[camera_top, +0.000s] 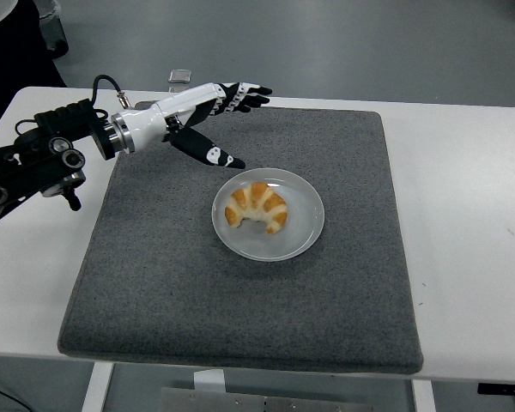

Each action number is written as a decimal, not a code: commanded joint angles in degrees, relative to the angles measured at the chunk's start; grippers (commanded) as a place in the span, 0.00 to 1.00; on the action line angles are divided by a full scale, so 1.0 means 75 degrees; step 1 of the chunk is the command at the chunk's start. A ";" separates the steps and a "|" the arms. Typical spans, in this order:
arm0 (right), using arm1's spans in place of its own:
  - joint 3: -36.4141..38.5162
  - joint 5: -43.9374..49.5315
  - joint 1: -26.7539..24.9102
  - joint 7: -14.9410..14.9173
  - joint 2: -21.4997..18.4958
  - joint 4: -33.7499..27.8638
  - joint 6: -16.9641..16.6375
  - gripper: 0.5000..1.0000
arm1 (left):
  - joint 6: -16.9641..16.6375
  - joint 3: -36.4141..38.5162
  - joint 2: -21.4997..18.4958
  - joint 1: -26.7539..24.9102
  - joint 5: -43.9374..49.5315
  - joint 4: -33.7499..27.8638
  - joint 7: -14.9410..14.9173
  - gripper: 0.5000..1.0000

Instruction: Place the bread on the plate

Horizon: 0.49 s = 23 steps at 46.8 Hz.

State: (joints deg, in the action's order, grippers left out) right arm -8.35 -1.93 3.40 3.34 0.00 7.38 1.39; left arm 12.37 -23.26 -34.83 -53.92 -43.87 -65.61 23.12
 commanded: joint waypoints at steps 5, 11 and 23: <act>0.0000 0.0000 0.0004 0.0000 0.0000 0.0000 0.0002 0.86 | 0.0155 -0.0028 -0.0571 0.0065 0.1535 0.0029 0.0000 0.99; 0.0000 0.0000 -0.0008 0.0000 0.0000 0.0000 0.0001 0.86 | 0.0225 -0.0028 -0.0770 0.0088 0.2602 0.0158 -0.0012 0.99; 0.0000 0.0000 0.0004 0.0000 0.0000 0.0000 -0.0010 0.86 | 0.1150 -0.0016 -0.1075 0.0124 0.3786 0.0638 -0.0024 0.99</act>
State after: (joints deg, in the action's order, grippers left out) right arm -8.35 -1.93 3.44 3.34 0.00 7.39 1.38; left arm 19.34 -23.39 -42.21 -53.00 -17.16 -61.78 22.96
